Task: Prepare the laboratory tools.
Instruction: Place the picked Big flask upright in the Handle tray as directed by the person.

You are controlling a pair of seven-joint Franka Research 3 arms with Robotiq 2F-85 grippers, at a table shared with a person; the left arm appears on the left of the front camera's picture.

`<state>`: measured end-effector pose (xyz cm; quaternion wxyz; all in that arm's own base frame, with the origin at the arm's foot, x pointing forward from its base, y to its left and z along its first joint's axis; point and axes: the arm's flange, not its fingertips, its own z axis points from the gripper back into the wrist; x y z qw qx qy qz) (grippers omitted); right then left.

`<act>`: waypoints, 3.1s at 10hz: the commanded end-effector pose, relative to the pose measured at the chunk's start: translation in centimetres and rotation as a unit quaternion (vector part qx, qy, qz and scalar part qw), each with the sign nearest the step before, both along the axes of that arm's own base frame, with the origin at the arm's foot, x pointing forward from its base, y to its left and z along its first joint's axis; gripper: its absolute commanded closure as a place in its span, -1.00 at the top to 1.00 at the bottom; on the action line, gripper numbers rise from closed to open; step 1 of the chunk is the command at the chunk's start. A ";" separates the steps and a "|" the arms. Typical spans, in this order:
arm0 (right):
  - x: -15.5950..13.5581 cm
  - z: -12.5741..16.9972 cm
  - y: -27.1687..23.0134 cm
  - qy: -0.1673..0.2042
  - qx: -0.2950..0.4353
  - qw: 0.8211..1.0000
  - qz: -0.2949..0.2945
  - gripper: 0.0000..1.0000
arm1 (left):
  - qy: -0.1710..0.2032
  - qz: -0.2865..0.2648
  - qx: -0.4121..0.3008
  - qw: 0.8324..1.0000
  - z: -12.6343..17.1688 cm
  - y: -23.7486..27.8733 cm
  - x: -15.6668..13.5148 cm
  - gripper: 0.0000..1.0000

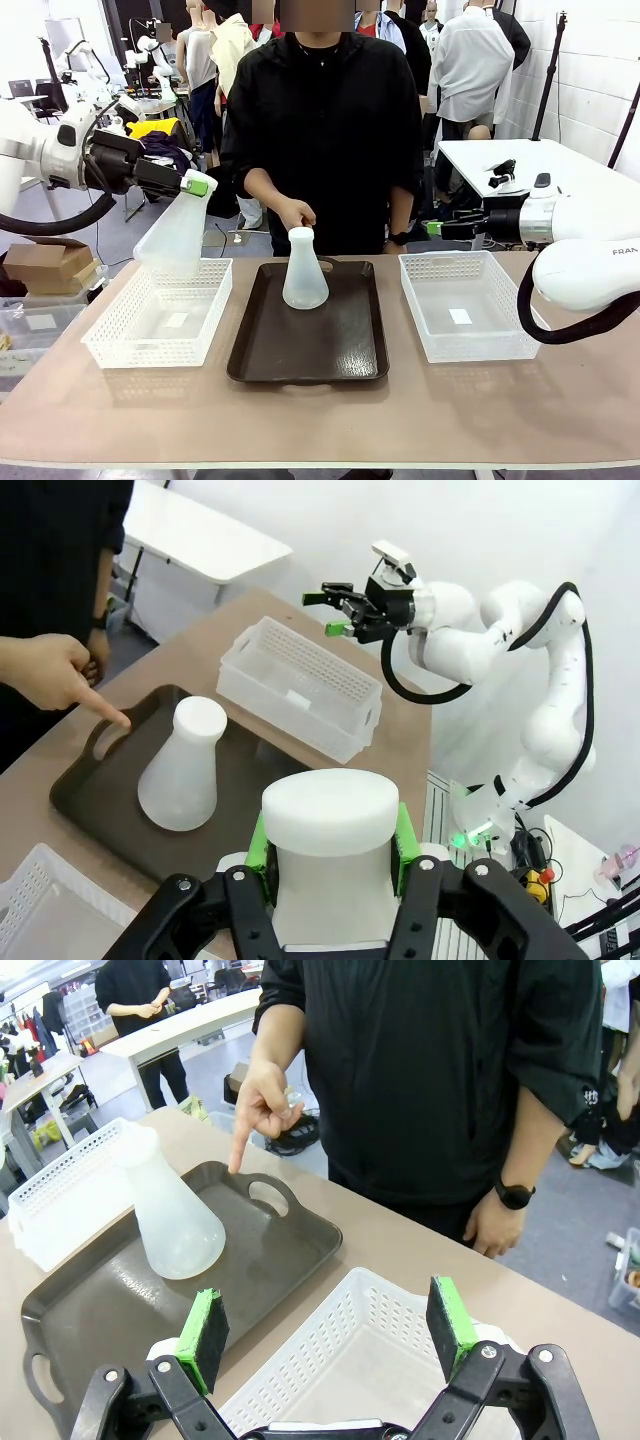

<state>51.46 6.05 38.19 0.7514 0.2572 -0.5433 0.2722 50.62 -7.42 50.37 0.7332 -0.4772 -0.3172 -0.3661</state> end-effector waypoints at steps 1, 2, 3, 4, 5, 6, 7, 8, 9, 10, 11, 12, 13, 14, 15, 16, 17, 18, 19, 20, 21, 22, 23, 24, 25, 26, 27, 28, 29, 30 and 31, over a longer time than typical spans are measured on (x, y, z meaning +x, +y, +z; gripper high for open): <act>0.0 0.4 0.0 0.004 -0.001 1.000 0.002 1.00 | -0.039 -0.068 -0.055 0.995 -1.9 -2.0 0.0 -1.00; 0.0 0.4 0.0 0.004 -0.001 1.000 0.002 1.00 | -0.100 -0.127 -0.099 0.982 -3.3 -4.1 -0.3 -1.00; 0.0 0.4 0.0 0.004 -0.001 1.000 0.002 1.00 | -0.155 -0.149 -0.131 0.968 -4.6 -5.9 -0.5 -1.00; 0.0 0.4 0.0 0.004 -0.001 1.000 0.002 1.00 | -0.187 -0.164 -0.137 0.959 -5.9 -7.4 -0.4 -1.00; 0.0 0.4 0.0 0.004 -0.001 1.000 0.002 1.00 | -0.218 -0.182 -0.153 0.947 -6.7 -8.8 -0.5 -1.00; 0.0 0.4 0.0 0.004 -0.001 1.000 0.002 1.00 | -0.263 -0.193 -0.160 0.932 -7.8 -10.4 -0.2 -1.00; 0.0 0.4 0.0 0.004 -0.001 1.000 0.002 1.00 | -0.279 -0.196 -0.165 0.925 -8.9 -11.6 0.2 -1.00; 0.0 0.4 0.0 0.004 -0.001 1.000 0.002 1.00 | -0.282 -0.193 -0.178 0.923 -9.7 -12.6 0.3 -1.00; 0.0 0.4 0.0 0.004 -0.001 1.000 0.002 1.00 | -0.282 -0.194 -0.191 0.920 -10.3 -13.2 0.4 -1.00; 0.0 0.4 0.0 0.004 -0.001 1.000 0.002 1.00 | -0.295 -0.191 -0.195 0.916 -10.9 -13.9 0.5 -1.00; 0.0 0.4 0.0 0.004 -0.001 1.000 0.002 1.00 | -0.306 -0.184 -0.199 0.913 -11.9 -14.6 0.9 -1.00; 0.0 0.4 0.0 0.004 -0.001 1.000 0.002 1.00 | -0.303 -0.179 -0.206 0.913 -12.6 -15.4 1.2 -1.00; 0.0 0.4 0.0 0.004 -0.001 1.000 0.002 1.00 | -0.284 -0.186 -0.210 0.917 -13.1 -16.0 1.1 -1.00; 0.0 0.4 0.0 0.004 -0.001 1.000 0.002 1.00 | -0.245 -0.217 -0.215 0.920 -14.4 -16.7 1.2 -1.00; 0.0 0.4 0.0 0.004 -0.001 1.000 0.002 1.00 | -0.240 -0.232 -0.214 0.918 -15.2 -17.2 1.2 -1.00; 0.0 0.4 0.0 0.004 -0.001 1.000 0.002 1.00 | -0.244 -0.247 -0.202 0.916 -16.0 -17.6 1.1 -1.00; 0.0 0.4 0.0 0.004 -0.001 1.000 0.002 1.00 | -0.250 -0.253 -0.194 0.914 -16.9 -18.0 1.3 -1.00; 0.0 0.4 0.0 0.004 -0.001 1.000 0.002 1.00 | -0.252 -0.259 -0.189 0.913 -17.7 -18.2 1.4 -1.00; 0.0 0.4 0.0 0.004 -0.001 1.000 0.002 1.00 | -0.260 -0.261 -0.189 0.910 -18.3 -18.1 1.5 -1.00; 0.0 0.4 0.0 0.004 -0.001 1.000 0.002 1.00 | -0.262 -0.256 -0.198 0.909 -19.0 -17.6 1.8 -1.00; 0.0 0.4 0.0 0.004 -0.001 1.000 0.002 1.00 | -0.244 -0.252 -0.214 0.912 -19.5 -17.4 2.2 -1.00; 0.0 0.4 0.0 0.004 -0.001 1.000 0.002 1.00 | -0.241 -0.252 -0.226 0.909 -19.6 -17.3 2.4 -1.00; 0.0 0.4 0.0 0.004 -0.001 1.000 0.002 1.00 | -0.238 -0.252 -0.230 0.910 -19.8 -17.3 2.5 -1.00; 0.0 0.4 0.0 0.004 -0.001 1.000 0.002 1.00 | -0.229 -0.250 -0.233 0.912 -20.2 -17.1 2.8 -1.00; 0.0 0.4 0.0 0.004 -0.001 1.000 0.002 1.00 | -0.229 -0.250 -0.233 0.911 -20.3 -17.1 2.9 -0.76; 0.0 0.4 0.0 0.004 -0.001 1.000 0.002 1.00 | -0.235 -0.250 -0.235 0.910 -20.2 -17.0 3.0 -0.37; 0.0 0.4 0.0 0.004 -0.001 1.000 0.002 1.00 | -0.236 -0.250 -0.234 0.909 -20.2 -16.9 3.0 0.01; 0.0 0.4 0.0 0.004 -0.001 1.000 0.002 1.00 | -0.237 -0.252 -0.232 0.909 -20.1 -16.9 2.9 0.40; 0.0 0.4 0.0 0.004 -0.001 1.000 0.002 1.00 | -0.237 -0.253 -0.232 0.909 -20.2 -16.9 3.0 0.78; 0.0 0.4 0.0 0.004 -0.001 1.000 0.002 1.00 | -0.234 -0.253 -0.229 0.910 -20.3 -16.9 3.1 1.00; 0.0 0.4 0.0 0.004 -0.001 1.000 0.002 1.00 | -0.234 -0.253 -0.227 0.911 -20.3 -16.8 3.1 1.00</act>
